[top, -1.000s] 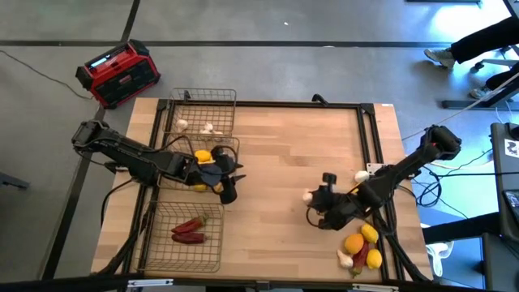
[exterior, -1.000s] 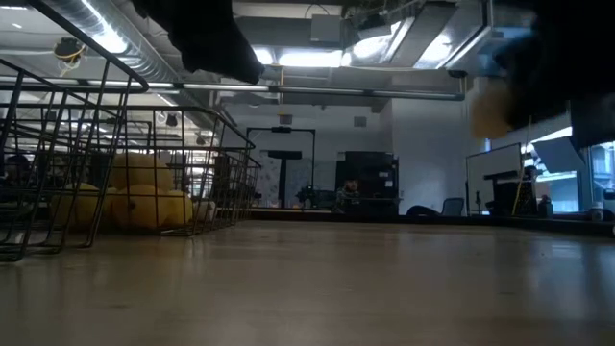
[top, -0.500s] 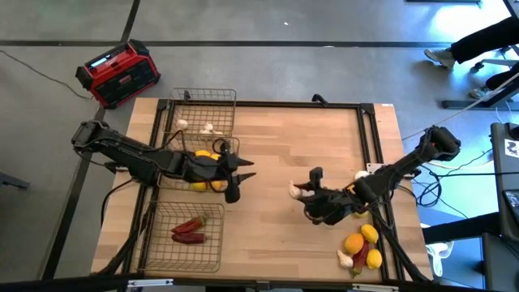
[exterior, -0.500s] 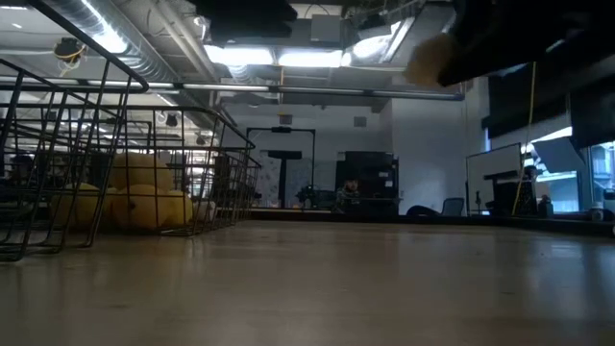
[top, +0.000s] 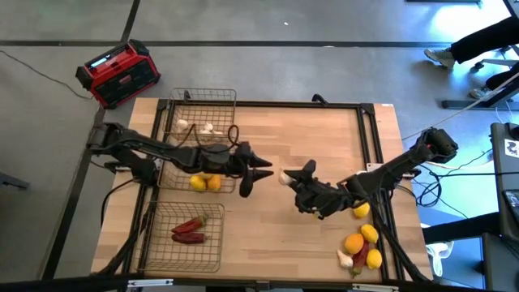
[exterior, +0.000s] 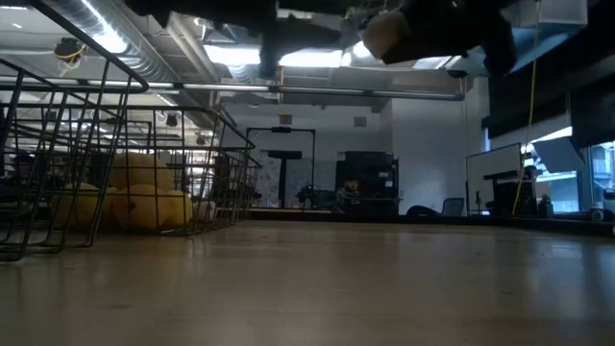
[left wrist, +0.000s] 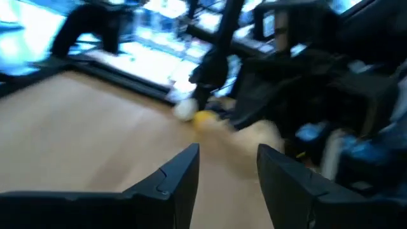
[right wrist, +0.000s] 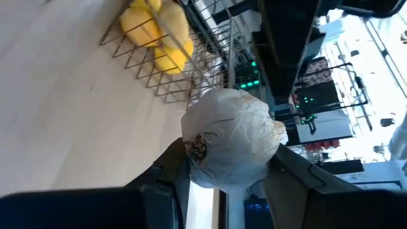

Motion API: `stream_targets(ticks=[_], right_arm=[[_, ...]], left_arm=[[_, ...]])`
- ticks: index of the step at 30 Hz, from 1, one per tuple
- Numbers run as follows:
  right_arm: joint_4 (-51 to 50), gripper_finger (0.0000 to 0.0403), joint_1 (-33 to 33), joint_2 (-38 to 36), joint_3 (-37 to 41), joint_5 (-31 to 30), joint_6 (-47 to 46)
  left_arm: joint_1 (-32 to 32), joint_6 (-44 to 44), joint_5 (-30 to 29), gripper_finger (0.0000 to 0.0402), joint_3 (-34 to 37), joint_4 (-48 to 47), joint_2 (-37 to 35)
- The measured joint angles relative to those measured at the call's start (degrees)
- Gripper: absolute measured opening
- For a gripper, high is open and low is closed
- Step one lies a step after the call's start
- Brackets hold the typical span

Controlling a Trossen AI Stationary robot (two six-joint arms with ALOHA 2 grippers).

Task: Sort produce into baskets
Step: Put the garlic in the top wire basket

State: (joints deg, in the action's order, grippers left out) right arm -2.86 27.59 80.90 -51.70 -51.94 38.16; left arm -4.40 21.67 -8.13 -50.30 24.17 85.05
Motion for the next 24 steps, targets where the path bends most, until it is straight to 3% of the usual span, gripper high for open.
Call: stream_targets(ticks=[4, 24], right_arm=[[2.61, 0.0143, -0.03, 0.00, 0.00, 0.00, 2.42], [9.02, 0.0143, -0.40, 0.00, 0.00, 2.08, 8.87]], left_arm=[[0.97, 4.21, 4.24, 0.0153, -0.02, 5.84, 2.37], [1.97, 10.61, 4.66, 0.0148, -0.02, 11.50, 4.62]])
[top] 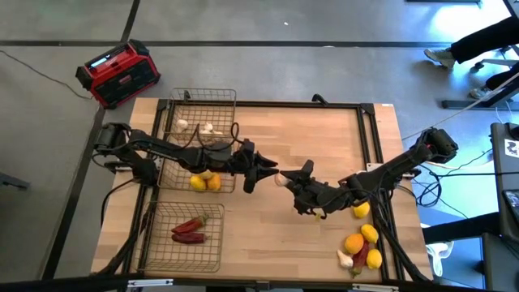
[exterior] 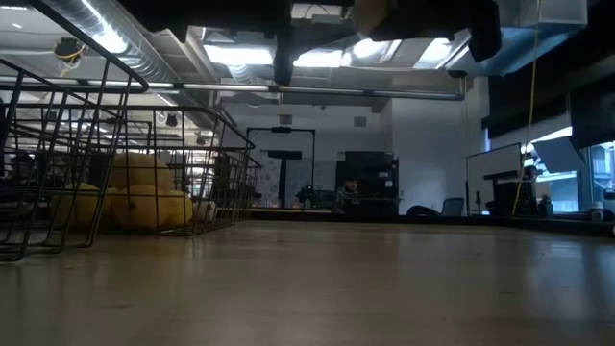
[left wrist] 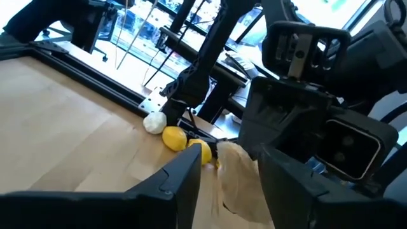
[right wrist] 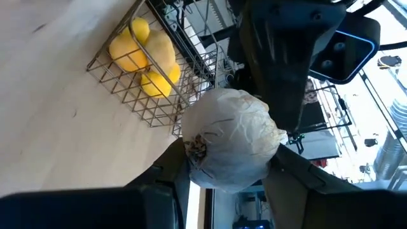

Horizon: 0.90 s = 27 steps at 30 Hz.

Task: Sort produce into baskets
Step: Put the garlic in the top wire basket

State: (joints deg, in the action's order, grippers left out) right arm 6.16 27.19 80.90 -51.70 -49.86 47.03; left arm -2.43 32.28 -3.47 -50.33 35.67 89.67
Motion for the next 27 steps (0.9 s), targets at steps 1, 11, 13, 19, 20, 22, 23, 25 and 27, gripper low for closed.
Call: stream_targets(ticks=[1, 11, 13, 19, 20, 22, 23, 25, 27], right_arm=[[0.02, 0.0143, -0.17, 0.00, 0.00, 0.08, 0.00], [-0.01, 0.0143, -0.71, 0.00, 0.02, 2.79, -0.04], [-0.17, 0.0145, -0.60, 0.00, 0.02, 2.82, -0.89], [1.39, 0.0191, -0.59, 0.00, 0.04, 3.48, -7.43], [1.56, 0.0203, -0.60, 0.00, 0.04, 3.54, -8.68], [1.78, 0.0230, -0.58, 0.00, 0.04, 3.49, -10.94], [1.78, 0.0243, -0.47, 0.00, 0.06, 3.15, -12.13], [1.42, 0.0265, 0.53, -0.07, 0.04, 0.46, -14.66], [0.20, 0.0283, 1.76, -0.41, 0.04, -4.65, -15.93]], left_arm=[[-0.03, -0.16, -0.02, 0.0143, 0.00, -0.30, 0.00], [-0.20, -3.21, -0.03, 0.0017, 0.00, 0.10, 0.00], [-0.20, -3.26, -0.02, 0.0012, 0.00, 0.07, 0.00], [-0.27, -2.89, -0.02, 0.0023, 0.00, 0.19, 0.00], [-0.28, -2.91, -0.02, 0.0021, 0.00, 0.19, 0.00], [-0.29, -3.30, -0.02, 0.0016, 0.00, 0.16, -0.12], [-0.29, -3.61, -0.03, 0.0014, 0.00, 0.14, -0.22], [-0.25, -4.54, -0.20, 0.0013, 0.00, -0.59, -1.03], [-0.25, -5.83, -0.25, 0.0016, 0.00, -1.20, -2.32]])
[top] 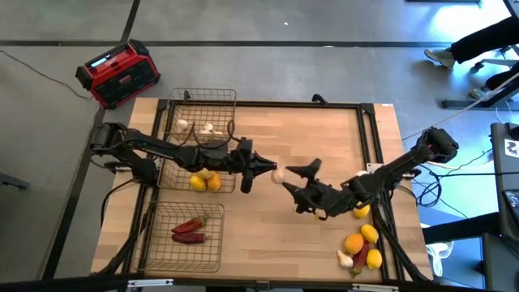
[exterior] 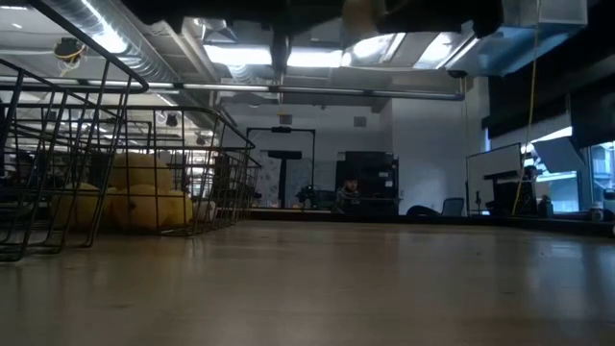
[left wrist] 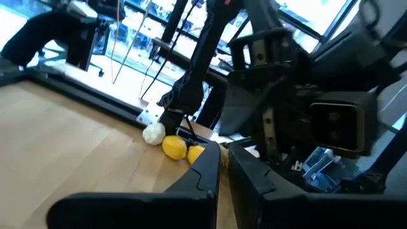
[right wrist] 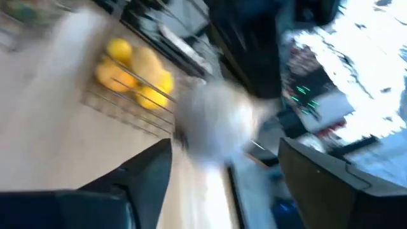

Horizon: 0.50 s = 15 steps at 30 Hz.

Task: Sort produce into baskets
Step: Put the garlic in the top wire basket

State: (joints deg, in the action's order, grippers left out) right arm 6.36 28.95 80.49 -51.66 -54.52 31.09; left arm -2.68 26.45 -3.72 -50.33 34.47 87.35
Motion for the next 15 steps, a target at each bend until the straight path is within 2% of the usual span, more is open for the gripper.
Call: stream_targets(ticks=[4, 7, 9, 15], right_arm=[[-4.83, 0.0301, 2.86, -1.21, 0.00, -9.93, -4.00], [-10.54, 0.0301, 4.10, -1.97, -0.04, -11.59, -11.83], [-16.06, 0.0298, 4.11, -2.23, -0.04, -8.83, -19.77], [-33.67, 0.0288, -0.78, -1.86, -0.03, 5.30, -43.78]], left_arm=[[-0.02, -3.44, -0.48, 0.0016, -0.07, -3.21, -4.25], [0.05, -7.24, -3.24, 0.0014, -0.07, -7.30, -7.99], [0.28, -10.19, -6.47, 0.0015, -0.07, -11.57, -11.17], [2.19, -18.03, -21.13, 0.0019, -0.07, -24.04, -19.72]])
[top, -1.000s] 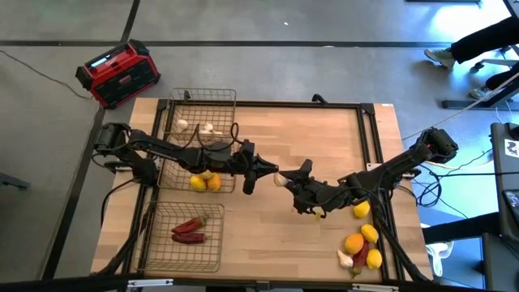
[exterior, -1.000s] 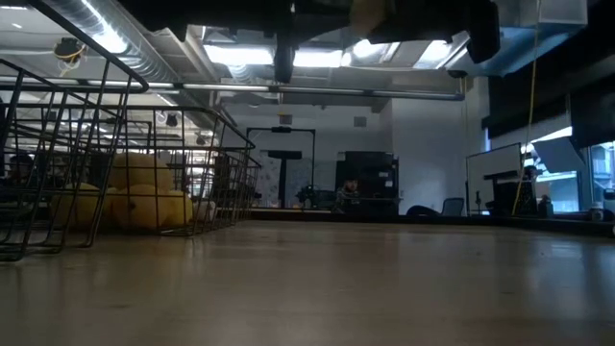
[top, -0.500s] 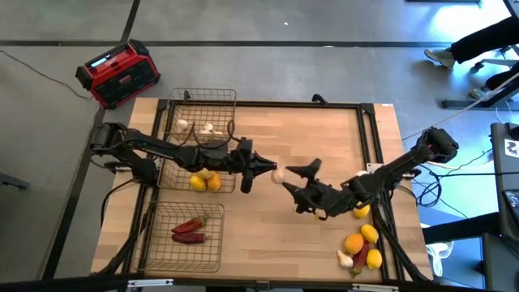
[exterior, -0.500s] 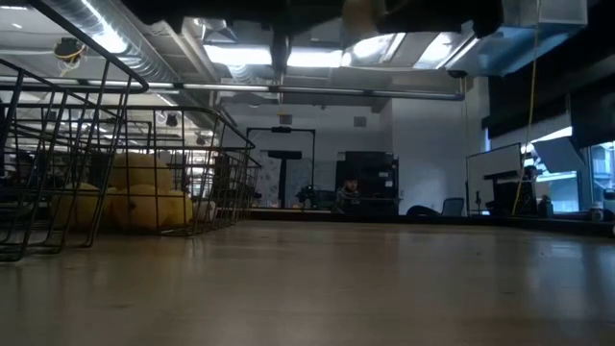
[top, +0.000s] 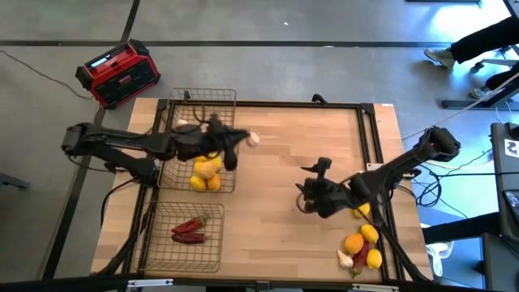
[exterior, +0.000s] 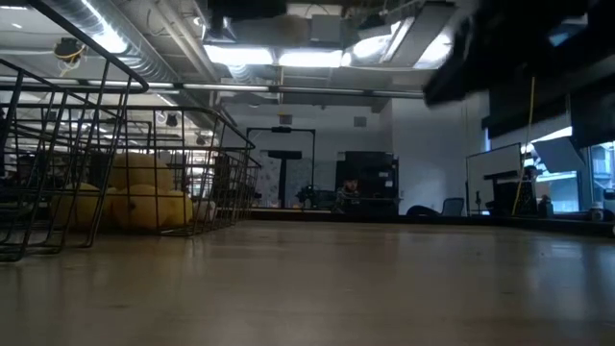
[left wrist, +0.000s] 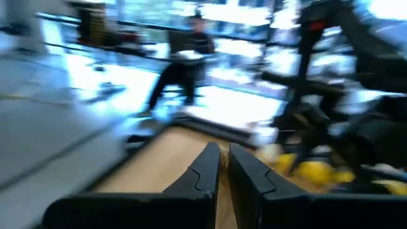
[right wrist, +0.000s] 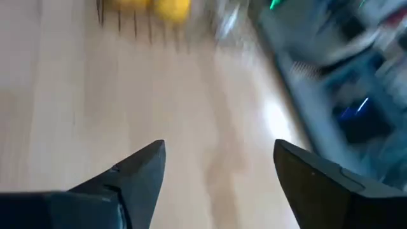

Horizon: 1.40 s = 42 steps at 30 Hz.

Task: Sort produce into baskets
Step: Put the garlic in the top wire basket

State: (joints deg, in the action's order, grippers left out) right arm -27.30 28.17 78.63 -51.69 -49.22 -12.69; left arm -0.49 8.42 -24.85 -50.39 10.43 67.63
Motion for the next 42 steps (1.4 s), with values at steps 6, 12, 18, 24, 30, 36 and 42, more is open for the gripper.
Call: stream_targets(ticks=[6, 12, 18, 24, 30, 36, 42], right_arm=[[-2.87, 0.0279, -6.29, 0.02, 4.50, 10.16, -8.25], [-1.75, 0.0275, -13.35, 0.02, 10.23, 18.04, -13.16], [5.29, 0.0275, -18.69, 0.03, 15.43, 26.40, -14.50], [8.38, 0.0275, -21.03, 0.04, 17.43, 28.95, -14.52], [9.32, 0.0275, -21.17, 0.04, 17.47, 28.90, -14.23], [10.53, 0.0275, -21.12, 0.04, 17.47, 28.90, -14.09], [10.55, 0.0275, -21.08, 0.04, 17.47, 28.90, -14.09]], left_arm=[[4.65, -4.75, -11.69, 0.0020, -0.02, -12.08, -6.58], [12.18, -3.86, -14.83, 0.0021, 0.02, -23.96, -9.04], [20.17, -1.48, -14.81, 0.0021, 0.03, -31.26, -8.42], [26.98, -0.76, -10.75, 0.0021, 0.08, -33.07, -7.97], [34.31, 0.06, -7.98, 0.0021, 0.00, -38.43, -5.08], [40.58, 1.61, -0.87, 0.0021, 0.00, -42.05, -0.01], [43.60, 3.19, 5.75, 0.0021, 0.00, -45.24, 3.42]])
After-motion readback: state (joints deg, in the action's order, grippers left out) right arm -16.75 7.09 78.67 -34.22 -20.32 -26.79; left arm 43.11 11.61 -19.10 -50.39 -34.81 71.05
